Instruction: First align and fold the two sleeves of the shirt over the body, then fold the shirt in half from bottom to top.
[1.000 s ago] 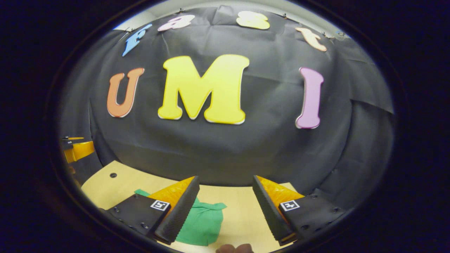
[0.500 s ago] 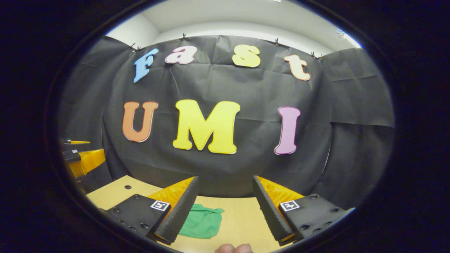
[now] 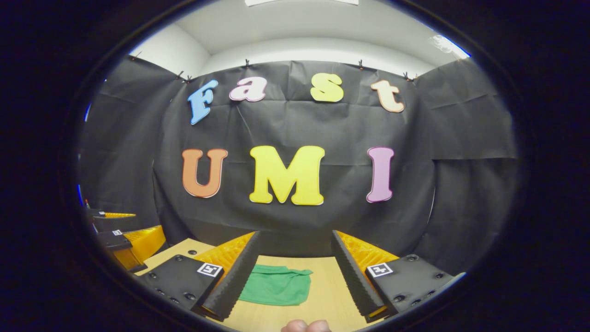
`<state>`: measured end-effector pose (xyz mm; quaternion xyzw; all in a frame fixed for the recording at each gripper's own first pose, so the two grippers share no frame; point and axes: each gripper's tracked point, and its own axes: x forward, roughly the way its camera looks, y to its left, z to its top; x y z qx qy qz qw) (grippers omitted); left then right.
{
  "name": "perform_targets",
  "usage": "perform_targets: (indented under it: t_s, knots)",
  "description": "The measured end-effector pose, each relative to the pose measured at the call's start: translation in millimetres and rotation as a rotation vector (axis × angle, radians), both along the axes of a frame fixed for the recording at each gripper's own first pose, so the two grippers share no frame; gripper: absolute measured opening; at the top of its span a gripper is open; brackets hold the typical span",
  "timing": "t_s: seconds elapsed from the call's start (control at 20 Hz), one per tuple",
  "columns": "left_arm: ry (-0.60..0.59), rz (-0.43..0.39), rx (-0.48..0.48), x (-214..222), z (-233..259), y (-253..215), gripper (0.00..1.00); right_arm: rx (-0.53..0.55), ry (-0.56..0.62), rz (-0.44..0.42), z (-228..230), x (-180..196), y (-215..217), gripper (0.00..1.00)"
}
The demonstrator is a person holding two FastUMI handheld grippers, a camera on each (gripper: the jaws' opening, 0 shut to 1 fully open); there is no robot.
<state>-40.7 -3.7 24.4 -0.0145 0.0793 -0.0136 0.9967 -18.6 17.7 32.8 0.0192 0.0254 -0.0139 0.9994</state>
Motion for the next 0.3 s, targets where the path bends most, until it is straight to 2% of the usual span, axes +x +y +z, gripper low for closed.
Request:
perform_targets:
  t_s: [0.25,0.3]
  knots:
    - [-0.025,-0.002,0.005,-6.5,12.1,4.2,0.98,-0.031,-0.03,0.035,10.4,-14.8,19.5,0.97]
    - [-0.032,0.0,0.002,-7.8,14.1,4.4,0.89,-0.036,-0.036,0.038,11.8,-15.8,21.4,0.98]
